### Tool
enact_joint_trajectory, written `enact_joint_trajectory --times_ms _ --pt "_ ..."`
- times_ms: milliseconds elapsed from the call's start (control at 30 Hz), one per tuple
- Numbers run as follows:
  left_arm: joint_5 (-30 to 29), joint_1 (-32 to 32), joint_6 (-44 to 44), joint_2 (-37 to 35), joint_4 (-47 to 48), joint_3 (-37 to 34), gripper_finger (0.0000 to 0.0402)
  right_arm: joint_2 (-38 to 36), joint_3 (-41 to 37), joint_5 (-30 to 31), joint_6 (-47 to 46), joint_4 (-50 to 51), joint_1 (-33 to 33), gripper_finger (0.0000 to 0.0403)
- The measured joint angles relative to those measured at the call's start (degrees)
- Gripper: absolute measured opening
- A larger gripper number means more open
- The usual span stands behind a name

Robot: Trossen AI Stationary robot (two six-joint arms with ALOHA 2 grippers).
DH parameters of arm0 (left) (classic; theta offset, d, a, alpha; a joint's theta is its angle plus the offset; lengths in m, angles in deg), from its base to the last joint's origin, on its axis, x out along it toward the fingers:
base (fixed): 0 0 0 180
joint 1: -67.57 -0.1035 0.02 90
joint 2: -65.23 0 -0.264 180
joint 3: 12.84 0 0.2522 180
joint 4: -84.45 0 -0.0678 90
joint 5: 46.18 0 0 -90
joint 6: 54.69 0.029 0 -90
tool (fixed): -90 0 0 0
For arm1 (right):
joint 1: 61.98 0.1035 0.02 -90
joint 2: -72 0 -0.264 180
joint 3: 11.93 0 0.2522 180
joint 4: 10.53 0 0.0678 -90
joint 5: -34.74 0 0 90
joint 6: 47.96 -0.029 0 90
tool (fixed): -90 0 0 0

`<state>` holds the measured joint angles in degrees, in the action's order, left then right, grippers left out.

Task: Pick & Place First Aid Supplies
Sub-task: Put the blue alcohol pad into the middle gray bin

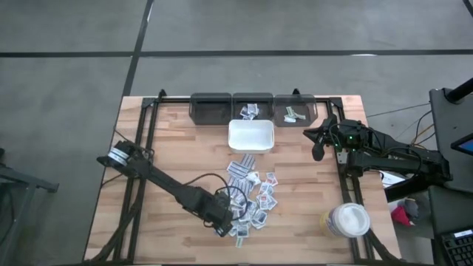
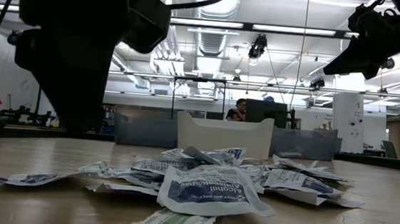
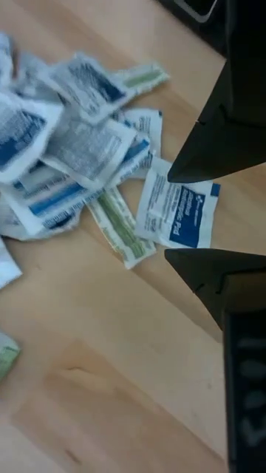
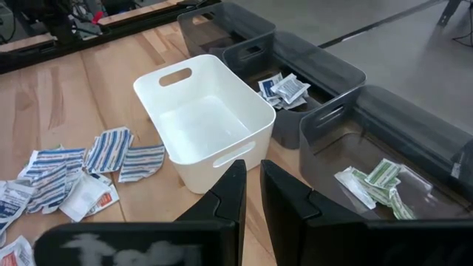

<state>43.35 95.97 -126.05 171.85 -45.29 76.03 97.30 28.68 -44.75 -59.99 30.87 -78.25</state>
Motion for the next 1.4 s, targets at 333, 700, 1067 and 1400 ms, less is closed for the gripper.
enact_joint_trajectory --times_ms 333,700,1067,1400 --pt "-1.2 1.6 -1.5 1.4 0.5 -0.1 0.0146 0.0 0.0 0.0 0.0 0.0 0.0 0.0038" --pt "-1.0 2.2 -2.7 7.6 2.8 0.2 0.0146 0.0 0.0 -0.1 0.0 0.0 0.0 0.0038" --pt "-4.2 2.3 -3.6 8.9 6.9 0.0 0.0116 0.0 0.0 -0.1 0.0 0.0 0.0 0.0038" --pt "-5.2 2.2 -1.8 9.0 15.4 -0.3 0.0027 0.0 0.0 -0.1 0.0 0.0 0.0 0.0038"
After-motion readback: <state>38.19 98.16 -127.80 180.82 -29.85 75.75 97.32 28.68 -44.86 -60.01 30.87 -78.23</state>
